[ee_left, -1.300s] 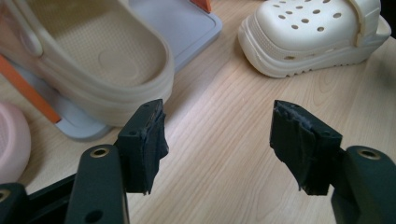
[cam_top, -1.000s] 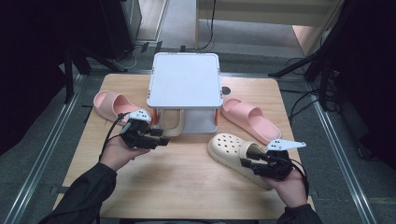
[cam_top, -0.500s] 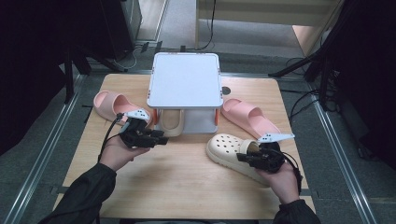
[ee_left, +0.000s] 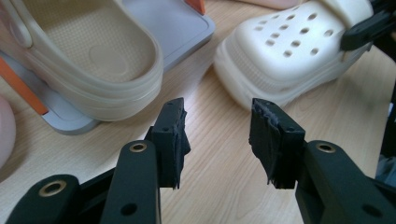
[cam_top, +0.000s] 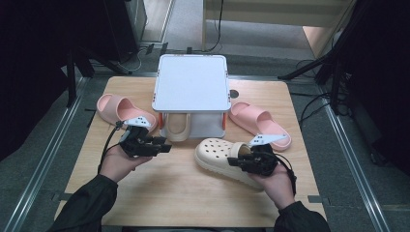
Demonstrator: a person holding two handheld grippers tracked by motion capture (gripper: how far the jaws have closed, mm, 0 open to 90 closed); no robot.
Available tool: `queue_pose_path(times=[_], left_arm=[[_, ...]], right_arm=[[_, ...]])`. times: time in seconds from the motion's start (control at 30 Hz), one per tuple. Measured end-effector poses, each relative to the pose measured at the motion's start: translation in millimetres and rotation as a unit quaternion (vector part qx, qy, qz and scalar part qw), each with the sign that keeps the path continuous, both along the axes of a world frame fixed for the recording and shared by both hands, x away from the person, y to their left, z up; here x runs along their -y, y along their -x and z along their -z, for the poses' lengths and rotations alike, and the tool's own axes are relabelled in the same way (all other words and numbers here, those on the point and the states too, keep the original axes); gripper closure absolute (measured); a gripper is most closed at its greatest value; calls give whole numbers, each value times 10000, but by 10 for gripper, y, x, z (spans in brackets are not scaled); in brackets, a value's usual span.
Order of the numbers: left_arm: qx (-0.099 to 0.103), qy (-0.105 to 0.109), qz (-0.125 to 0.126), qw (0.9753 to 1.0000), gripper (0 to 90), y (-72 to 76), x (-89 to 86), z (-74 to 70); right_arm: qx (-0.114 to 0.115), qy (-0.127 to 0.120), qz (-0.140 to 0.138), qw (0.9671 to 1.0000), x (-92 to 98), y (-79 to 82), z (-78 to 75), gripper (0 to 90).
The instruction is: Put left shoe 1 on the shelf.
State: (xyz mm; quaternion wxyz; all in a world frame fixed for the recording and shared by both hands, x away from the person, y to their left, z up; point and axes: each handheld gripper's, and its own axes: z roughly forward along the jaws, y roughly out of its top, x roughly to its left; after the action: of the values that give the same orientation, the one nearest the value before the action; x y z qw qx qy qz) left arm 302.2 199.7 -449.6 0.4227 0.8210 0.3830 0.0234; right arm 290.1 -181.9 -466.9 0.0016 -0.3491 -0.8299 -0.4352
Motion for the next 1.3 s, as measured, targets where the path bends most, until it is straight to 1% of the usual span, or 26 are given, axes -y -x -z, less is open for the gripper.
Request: queue_pose_path(times=[0.03,0.13,0.23,0.37,0.43,0.5,0.53,0.63,0.7,0.73,0.87,0.9,0.93,0.97,1.0,1.03,1.07,1.1,1.13,1.17,1.23,1.3], left_arm=[[31,12,-1,10000,561,11,-1,-1],[42,43,-25,10000,570,57,8,4],[-40,105,16,9999,613,96,13,14],[-149,185,-17,9997,631,141,22,29],[-119,188,-31,9997,637,157,29,40],[-89,181,-33,9998,644,178,46,51],[-52,136,-43,9999,649,194,59,58],[-52,60,-24,10000,668,213,91,73],[-43,57,-35,10000,681,220,114,82],[-68,84,-35,9999,684,224,126,87],[110,142,-2,9998,723,277,149,82],[104,173,-17,9998,734,293,156,84],[103,174,-22,9998,741,302,163,90],[100,127,-34,9999,749,310,168,98],[76,85,-65,9999,758,313,179,113],[66,64,-60,9999,769,311,187,123],[53,32,-71,10000,776,307,200,136],[53,4,-70,10000,782,304,211,149],[25,27,-74,10000,786,302,226,163],[31,22,-75,10000,786,300,241,181],[18,0,-80,10000,787,301,277,225],[-66,-18,-85,9999,789,302,317,279]], right_arm=[[0,12,-61,10000,-56,-8,2,769],[-23,7,-177,9998,-178,-37,9,768],[-62,43,-299,9995,-314,-69,24,767],[-76,105,-451,9989,-505,-107,60,765],[-86,100,-497,9987,-580,-122,80,765],[-49,141,-517,9986,-631,-131,93,765],[-46,175,-529,9984,-652,-135,103,765],[-16,234,-592,9980,-683,-143,127,762],[-58,244,-667,9975,-687,-148,137,755],[-71,239,-697,9973,-685,-148,138,743],[-49,203,-759,9969,-639,-140,91,654],[40,174,-736,9971,-607,-135,66,649],[66,146,-703,9974,-569,-133,39,642],[78,75,-675,9977,-521,-130,13,638],[81,-58,-672,9977,-465,-134,-12,646],[118,-211,-684,9974,-395,-143,-40,676],[206,-233,-662,9973,-356,-151,-53,708],[265,-205,-598,9977,-311,-167,-67,743],[306,-169,-546,9979,-276,-197,-72,782],[344,-120,-437,9984,-249,-229,-74,811],[348,-75,-241,9991,-210,-315,-61,860],[326,-34,-92,9994,-185,-410,-38,885]])
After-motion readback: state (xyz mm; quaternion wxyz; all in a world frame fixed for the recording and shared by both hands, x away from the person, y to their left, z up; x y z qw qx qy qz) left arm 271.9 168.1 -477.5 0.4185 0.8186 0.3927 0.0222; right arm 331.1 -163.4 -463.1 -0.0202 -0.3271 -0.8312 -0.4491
